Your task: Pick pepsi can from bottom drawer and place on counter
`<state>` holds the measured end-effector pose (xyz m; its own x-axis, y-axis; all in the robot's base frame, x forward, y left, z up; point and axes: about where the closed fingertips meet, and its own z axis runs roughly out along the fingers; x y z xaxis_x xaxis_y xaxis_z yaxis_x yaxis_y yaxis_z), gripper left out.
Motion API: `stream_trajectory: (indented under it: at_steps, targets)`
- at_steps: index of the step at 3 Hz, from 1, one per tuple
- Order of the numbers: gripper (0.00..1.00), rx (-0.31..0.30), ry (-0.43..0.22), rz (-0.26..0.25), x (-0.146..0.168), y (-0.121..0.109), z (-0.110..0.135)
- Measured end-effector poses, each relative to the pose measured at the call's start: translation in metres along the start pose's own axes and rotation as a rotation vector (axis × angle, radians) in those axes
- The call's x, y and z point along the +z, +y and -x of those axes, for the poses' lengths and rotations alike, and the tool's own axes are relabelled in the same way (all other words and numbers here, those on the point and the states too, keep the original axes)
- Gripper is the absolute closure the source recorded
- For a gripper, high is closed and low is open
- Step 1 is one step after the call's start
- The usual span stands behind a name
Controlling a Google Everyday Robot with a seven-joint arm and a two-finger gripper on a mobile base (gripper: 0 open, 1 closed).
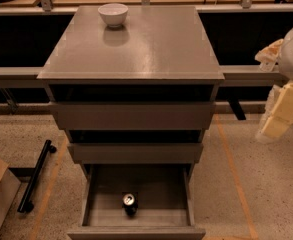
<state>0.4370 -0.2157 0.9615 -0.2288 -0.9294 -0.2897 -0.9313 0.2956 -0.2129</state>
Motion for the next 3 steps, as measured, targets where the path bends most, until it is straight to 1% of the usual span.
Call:
stream_trajectory:
  at_steps: [1, 2, 3]
  targets:
    - [0.0, 0.064, -0.175, 0.061, 0.048, 0.006, -0.016]
    - [0.0, 0.1, -0.378, 0.118, 0.089, 0.01, -0.001]
    - [0.0, 0.124, -0.557, 0.201, 0.137, 0.015, 0.032]
